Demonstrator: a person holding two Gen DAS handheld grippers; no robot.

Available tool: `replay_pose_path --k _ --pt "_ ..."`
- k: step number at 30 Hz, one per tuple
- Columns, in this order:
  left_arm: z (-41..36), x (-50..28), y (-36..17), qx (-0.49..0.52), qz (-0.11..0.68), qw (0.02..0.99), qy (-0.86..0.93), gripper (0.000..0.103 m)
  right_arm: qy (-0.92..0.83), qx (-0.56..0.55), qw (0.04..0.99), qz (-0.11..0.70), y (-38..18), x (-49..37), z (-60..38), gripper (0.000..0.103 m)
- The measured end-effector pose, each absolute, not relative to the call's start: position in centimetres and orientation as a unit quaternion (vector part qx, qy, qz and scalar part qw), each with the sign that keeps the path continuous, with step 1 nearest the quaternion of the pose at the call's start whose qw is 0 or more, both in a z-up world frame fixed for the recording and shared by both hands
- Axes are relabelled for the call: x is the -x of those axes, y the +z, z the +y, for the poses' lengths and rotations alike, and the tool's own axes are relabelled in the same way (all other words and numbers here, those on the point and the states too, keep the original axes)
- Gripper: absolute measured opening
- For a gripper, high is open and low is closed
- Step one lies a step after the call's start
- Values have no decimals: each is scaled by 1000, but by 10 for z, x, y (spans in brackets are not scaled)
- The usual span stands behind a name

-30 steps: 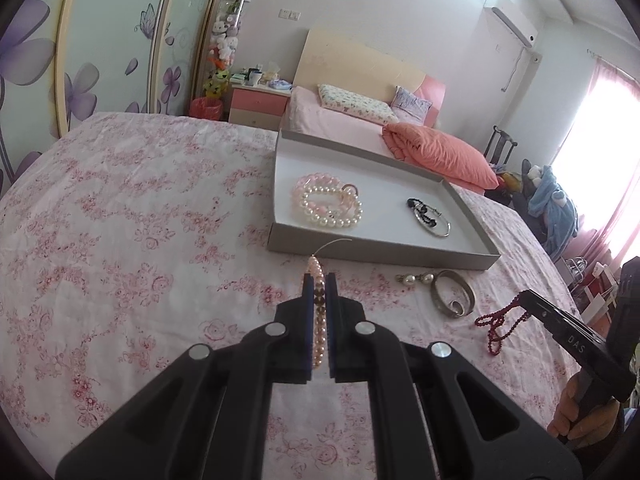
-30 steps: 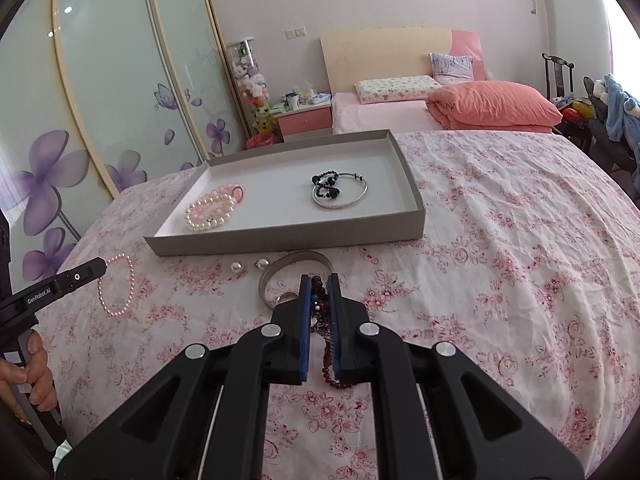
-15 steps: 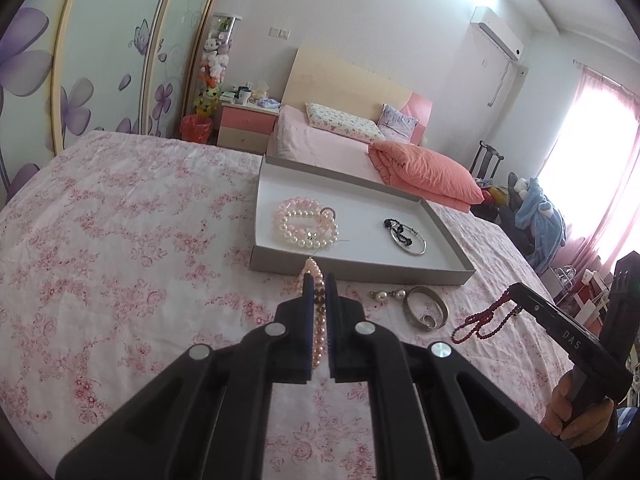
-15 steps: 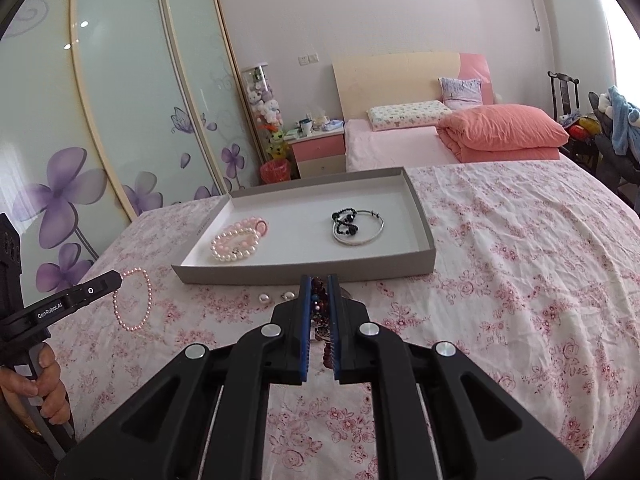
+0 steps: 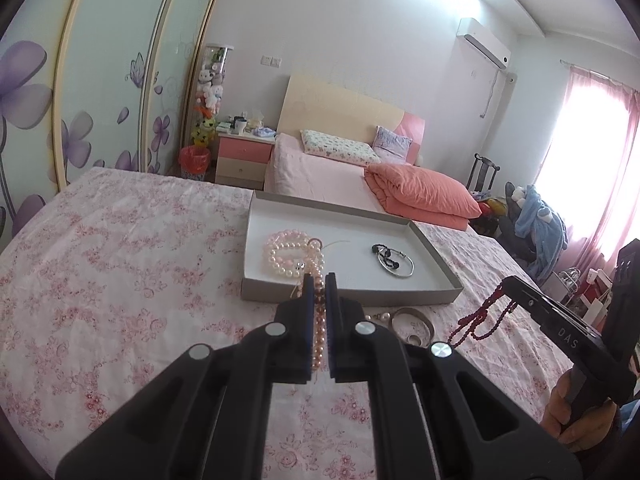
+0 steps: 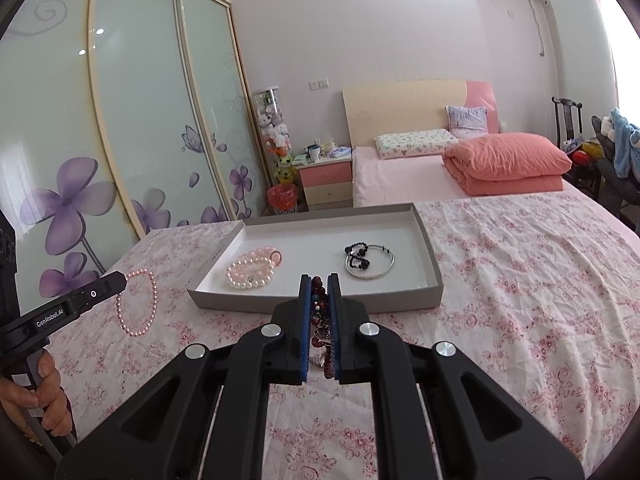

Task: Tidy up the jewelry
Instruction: 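Lift and carry the pink pearl necklace and red strand over the tray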

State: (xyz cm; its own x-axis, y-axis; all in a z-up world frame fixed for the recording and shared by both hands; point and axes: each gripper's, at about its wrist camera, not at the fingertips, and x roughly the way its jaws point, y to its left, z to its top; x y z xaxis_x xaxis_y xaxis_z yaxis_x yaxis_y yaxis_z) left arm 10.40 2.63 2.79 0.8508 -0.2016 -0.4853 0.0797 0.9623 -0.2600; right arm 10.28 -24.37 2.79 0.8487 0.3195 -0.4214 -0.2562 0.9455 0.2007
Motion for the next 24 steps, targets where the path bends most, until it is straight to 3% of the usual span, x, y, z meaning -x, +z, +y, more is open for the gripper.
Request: replay_pose_path --k 24 --pt "-8 -174 47 50 248 965 -71 6 153 -34 971 179 62 -160 -221 9"
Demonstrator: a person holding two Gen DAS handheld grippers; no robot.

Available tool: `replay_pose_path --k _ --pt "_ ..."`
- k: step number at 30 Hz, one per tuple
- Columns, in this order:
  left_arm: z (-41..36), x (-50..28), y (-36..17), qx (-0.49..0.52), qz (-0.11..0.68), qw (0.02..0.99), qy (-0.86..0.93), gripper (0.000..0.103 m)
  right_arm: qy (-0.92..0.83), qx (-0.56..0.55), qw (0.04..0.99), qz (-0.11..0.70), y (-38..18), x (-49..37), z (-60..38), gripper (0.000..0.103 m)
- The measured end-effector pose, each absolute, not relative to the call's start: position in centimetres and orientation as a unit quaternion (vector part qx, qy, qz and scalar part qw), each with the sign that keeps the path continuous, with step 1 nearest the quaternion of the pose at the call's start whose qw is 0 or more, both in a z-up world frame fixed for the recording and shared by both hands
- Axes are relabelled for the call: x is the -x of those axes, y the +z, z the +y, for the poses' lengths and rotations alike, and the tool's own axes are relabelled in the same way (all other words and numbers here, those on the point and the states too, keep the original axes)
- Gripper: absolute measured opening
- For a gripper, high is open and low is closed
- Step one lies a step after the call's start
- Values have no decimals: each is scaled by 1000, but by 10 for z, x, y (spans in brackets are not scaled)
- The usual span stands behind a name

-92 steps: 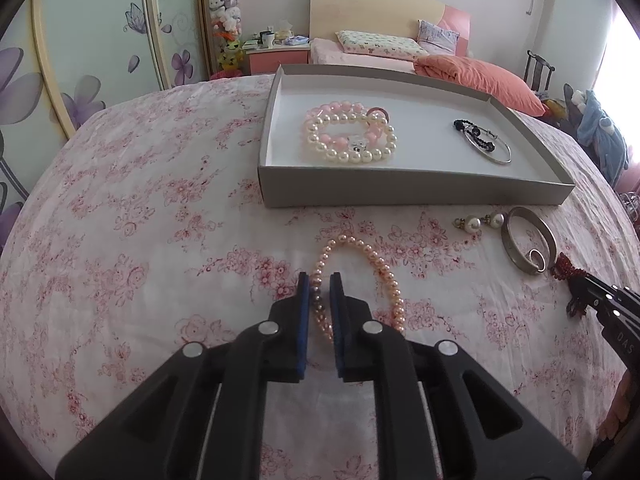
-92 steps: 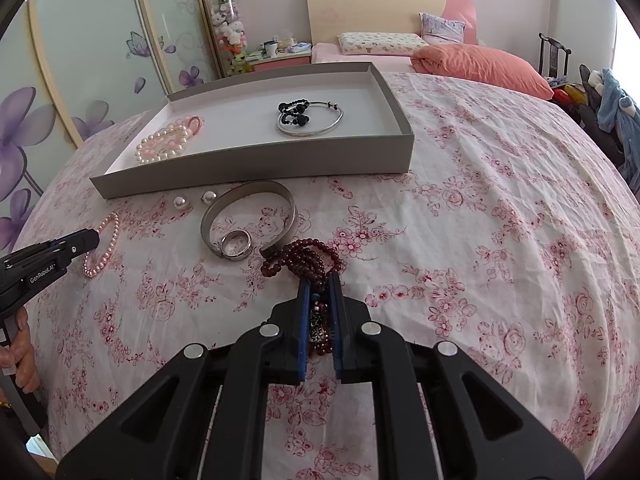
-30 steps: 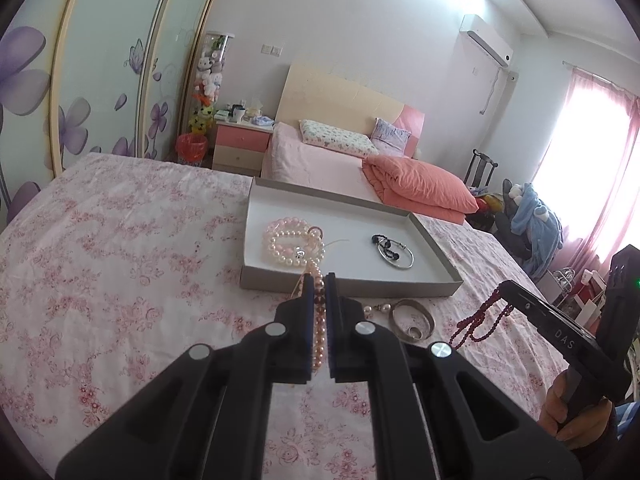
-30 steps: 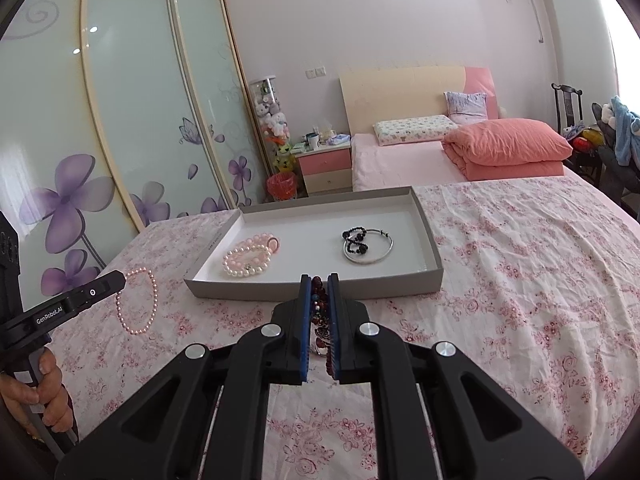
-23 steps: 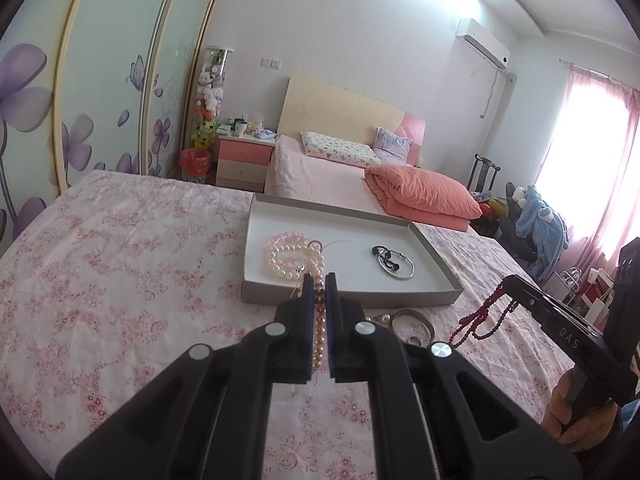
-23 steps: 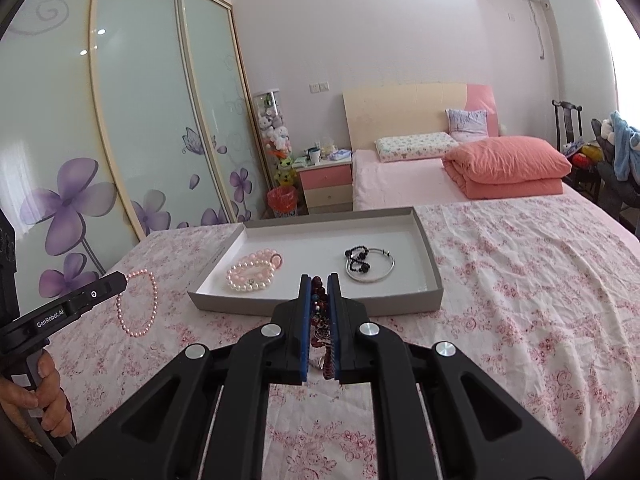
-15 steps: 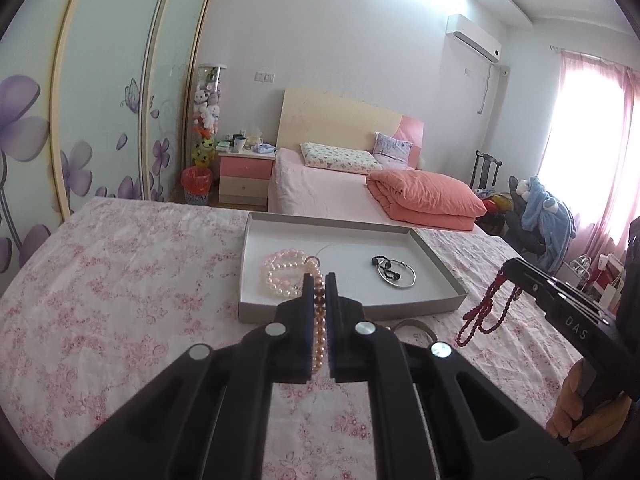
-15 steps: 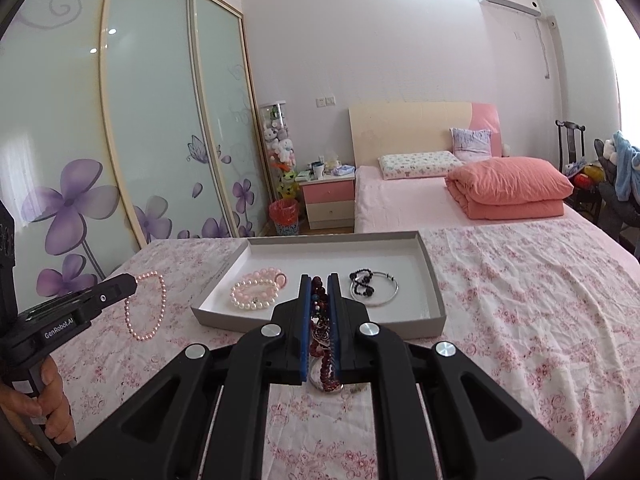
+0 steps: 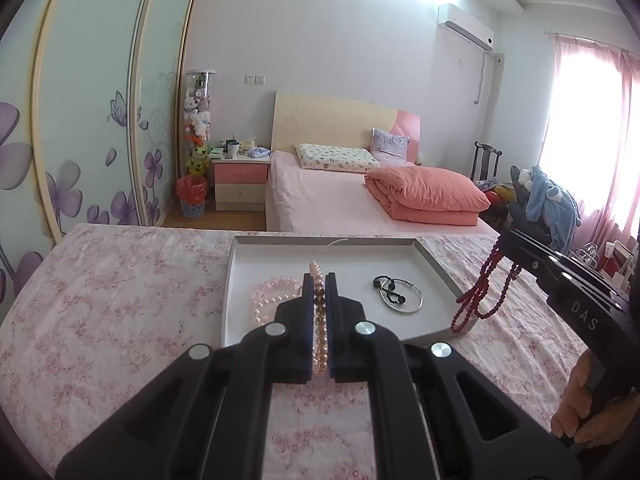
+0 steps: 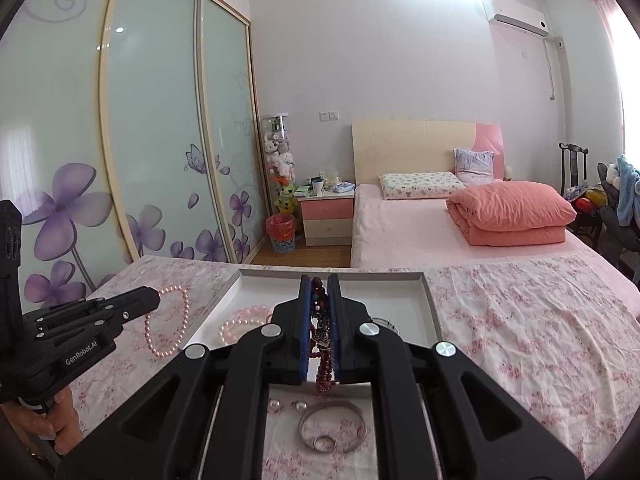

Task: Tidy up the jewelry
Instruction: 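Lift and carry the pink pearl necklace and red strand over the tray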

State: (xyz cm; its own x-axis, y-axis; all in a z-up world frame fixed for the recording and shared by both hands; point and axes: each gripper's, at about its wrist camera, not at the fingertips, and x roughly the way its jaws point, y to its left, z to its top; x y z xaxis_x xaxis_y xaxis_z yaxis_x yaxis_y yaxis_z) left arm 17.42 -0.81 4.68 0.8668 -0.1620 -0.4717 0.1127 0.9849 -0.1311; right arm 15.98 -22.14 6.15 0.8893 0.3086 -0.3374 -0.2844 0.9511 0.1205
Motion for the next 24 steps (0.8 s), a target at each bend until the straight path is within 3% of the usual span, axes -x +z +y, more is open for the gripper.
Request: replay_pose_path --k 24 --pt "-12 -289 1 46 291 954 -54 7 129 -56 959 245 17 -268 -218 9"
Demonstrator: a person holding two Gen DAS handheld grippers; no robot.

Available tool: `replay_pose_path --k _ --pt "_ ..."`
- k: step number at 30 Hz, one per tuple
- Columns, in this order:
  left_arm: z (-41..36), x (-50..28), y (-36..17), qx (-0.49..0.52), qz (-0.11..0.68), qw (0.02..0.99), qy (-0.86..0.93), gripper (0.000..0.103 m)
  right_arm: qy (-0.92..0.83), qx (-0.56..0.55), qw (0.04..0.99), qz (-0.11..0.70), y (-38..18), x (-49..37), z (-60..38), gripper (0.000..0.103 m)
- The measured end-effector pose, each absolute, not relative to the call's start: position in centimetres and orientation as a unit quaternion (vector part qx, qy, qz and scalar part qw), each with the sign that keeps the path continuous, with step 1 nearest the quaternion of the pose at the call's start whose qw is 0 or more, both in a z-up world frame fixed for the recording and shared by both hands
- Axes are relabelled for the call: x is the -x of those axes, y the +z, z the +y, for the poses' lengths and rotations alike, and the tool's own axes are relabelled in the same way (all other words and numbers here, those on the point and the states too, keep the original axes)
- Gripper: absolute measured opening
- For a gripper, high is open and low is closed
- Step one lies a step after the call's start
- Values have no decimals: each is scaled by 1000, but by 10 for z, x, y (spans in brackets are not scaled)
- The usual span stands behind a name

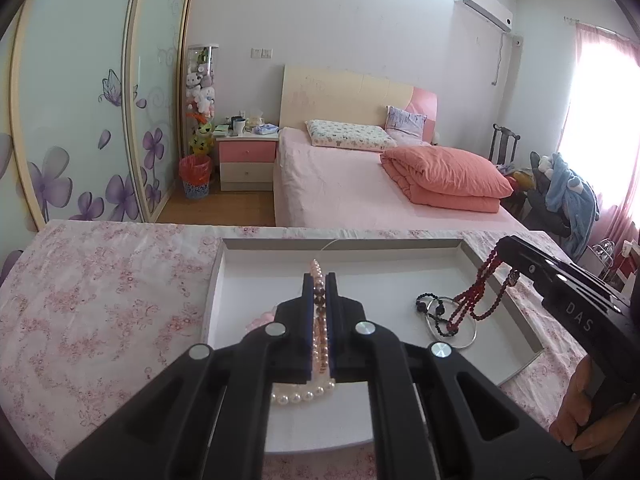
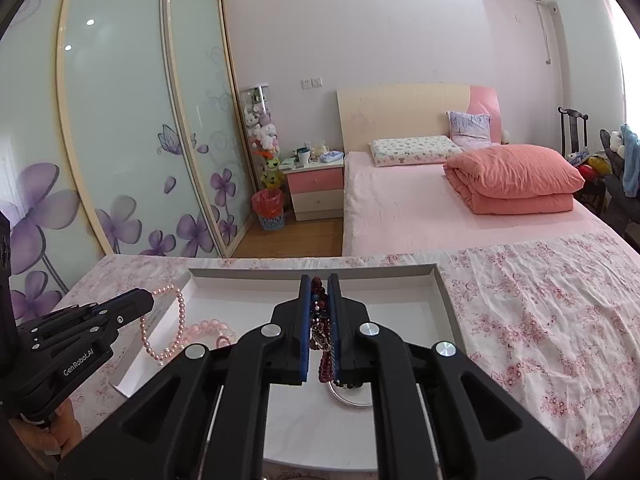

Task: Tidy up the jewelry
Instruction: 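Lift and carry the pink pearl necklace and red strand over the tray, then open both tools to drop the necklace and red strand into the tray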

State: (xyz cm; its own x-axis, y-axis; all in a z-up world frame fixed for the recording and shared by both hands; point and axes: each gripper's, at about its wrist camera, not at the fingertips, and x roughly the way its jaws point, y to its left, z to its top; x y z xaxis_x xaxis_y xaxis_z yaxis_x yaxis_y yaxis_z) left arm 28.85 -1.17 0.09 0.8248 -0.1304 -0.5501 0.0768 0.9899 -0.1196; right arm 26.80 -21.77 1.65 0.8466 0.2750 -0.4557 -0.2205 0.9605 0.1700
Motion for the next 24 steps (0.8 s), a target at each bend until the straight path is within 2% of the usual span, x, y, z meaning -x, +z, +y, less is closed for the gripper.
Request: replay_pose_path --k 5,7,8,9,10,24 --pt "-16 -299 -6 47 300 951 -57 7 120 -53 957 257 10 -275 -215 10" --pt "-15 -301 -9 49 304 950 -57 7 119 -55 956 261 9 -275 -216 14" --pt "-14 -301 -9 51 306 949 -54 9 118 -56 957 260 9 -275 -217 29" --pt "-13 -301 -10 53 307 949 -53 11 116 -57 958 258 9 -274 -218 48" --pt "-12 -301 -10 55 308 949 -52 13 113 -57 960 251 9 -272 -219 52" --pt "-1 -282 -1 57 303 951 -36 18 116 -50 960 251 13 -256 -222 52"
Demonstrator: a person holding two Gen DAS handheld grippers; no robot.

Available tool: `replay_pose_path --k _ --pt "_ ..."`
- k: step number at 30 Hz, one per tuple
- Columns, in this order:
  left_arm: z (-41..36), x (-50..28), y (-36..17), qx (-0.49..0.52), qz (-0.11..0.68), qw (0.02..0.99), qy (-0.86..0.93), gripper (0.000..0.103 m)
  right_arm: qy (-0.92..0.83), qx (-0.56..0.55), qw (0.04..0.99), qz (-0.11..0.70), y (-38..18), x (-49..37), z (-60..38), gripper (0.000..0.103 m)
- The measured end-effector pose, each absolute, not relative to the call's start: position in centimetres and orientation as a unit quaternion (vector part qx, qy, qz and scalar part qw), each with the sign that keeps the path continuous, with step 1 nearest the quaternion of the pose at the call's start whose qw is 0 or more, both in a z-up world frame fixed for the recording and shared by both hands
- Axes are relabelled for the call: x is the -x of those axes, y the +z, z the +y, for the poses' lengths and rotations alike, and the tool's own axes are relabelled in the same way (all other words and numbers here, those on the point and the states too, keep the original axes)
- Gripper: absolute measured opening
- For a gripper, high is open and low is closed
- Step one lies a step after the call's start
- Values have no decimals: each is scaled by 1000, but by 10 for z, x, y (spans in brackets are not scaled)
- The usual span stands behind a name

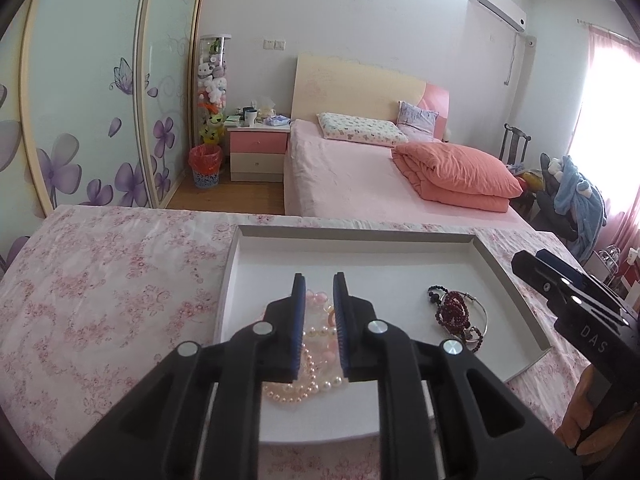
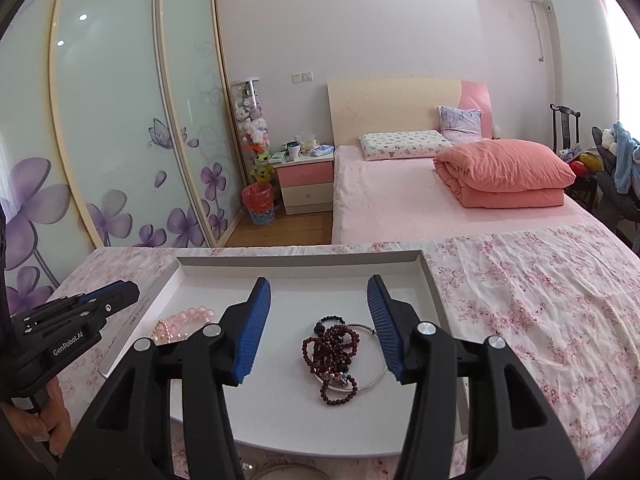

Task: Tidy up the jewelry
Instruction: 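Open both tools to drop the necklace and red strand into the tray, then withdraw both tools and lower the right tool around the silver bangle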

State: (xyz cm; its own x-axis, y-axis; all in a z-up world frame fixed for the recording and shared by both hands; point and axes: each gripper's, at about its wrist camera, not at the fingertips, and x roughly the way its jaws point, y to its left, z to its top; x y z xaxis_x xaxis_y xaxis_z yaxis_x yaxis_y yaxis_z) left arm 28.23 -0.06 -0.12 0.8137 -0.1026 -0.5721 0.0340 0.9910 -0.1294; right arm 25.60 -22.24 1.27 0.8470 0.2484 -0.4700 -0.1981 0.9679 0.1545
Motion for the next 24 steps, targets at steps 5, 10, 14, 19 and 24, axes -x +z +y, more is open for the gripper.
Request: replay_pose_path --k 5,10,14,19,24 --pt "3 -260 1 57 302 951 -38 21 121 -47 957 258 9 -241 -227 52" --pt "7 -234 -7 61 314 947 -42 25 131 -41 949 283 -2 -221 -231 52" --pt "10 -210 -16 58 325 943 -44 26 137 -34 941 308 -15 -200 -232 52" --pt "17 -178 -27 54 335 940 -44 30 145 -25 928 342 -29 -175 -233 52" --pt "25 -155 -38 50 344 937 -40 34 146 -25 914 378 -45 -160 -232 52"
